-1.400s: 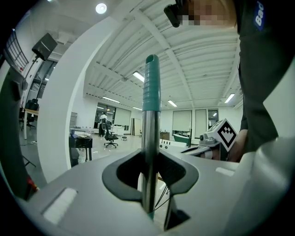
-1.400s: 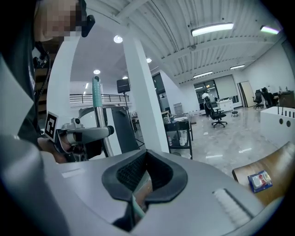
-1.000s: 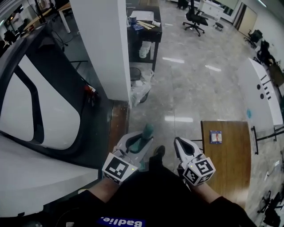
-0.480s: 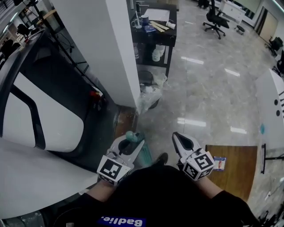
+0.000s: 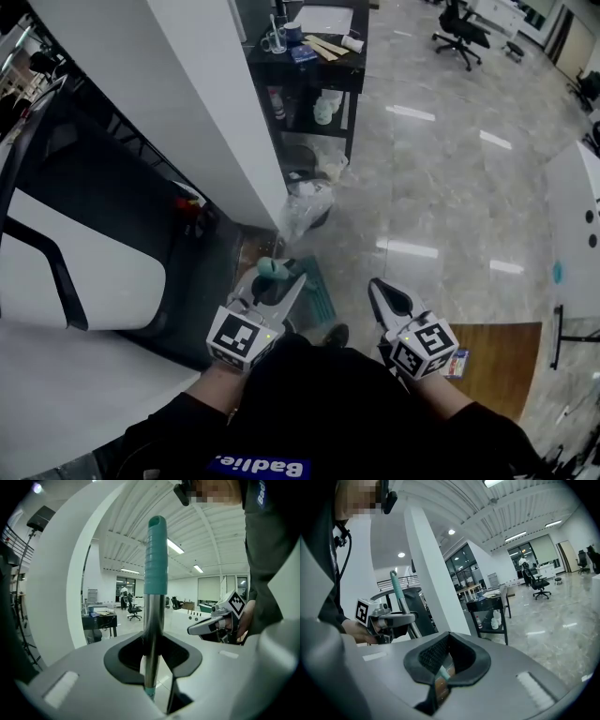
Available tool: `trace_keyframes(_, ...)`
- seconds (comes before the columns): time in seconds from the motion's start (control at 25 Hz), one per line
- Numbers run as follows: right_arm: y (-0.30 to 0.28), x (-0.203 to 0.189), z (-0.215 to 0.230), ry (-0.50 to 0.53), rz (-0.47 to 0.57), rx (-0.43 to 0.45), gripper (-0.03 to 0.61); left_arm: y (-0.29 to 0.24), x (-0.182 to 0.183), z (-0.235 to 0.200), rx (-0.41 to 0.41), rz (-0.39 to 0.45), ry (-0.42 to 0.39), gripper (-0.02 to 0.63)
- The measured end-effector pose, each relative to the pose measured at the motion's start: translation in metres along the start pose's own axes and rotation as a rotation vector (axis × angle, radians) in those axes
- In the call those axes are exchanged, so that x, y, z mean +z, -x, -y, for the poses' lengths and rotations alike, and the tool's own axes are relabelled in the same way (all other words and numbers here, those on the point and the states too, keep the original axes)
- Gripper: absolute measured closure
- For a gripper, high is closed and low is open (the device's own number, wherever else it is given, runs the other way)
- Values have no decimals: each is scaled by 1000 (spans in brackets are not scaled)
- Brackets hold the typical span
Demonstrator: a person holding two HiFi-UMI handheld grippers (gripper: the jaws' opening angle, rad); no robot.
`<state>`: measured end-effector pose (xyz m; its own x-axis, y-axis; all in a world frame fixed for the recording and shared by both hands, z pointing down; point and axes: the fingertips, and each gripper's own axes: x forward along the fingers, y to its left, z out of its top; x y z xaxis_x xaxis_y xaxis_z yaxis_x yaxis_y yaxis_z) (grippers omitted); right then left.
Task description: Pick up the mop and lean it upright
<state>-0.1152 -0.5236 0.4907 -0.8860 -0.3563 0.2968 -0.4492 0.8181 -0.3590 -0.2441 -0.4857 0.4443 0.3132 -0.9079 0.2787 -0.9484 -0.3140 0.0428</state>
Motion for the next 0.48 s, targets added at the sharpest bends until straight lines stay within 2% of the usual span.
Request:
trace_keyframes(0.16, -12, 9, 16, -4, 6, -41, 574, -28, 2, -11, -64, 13, -23, 500)
trace_keyframes(0.48, -38, 47, 39, 21, 44, -191, 574, -72, 1, -47, -122, -46, 30, 498)
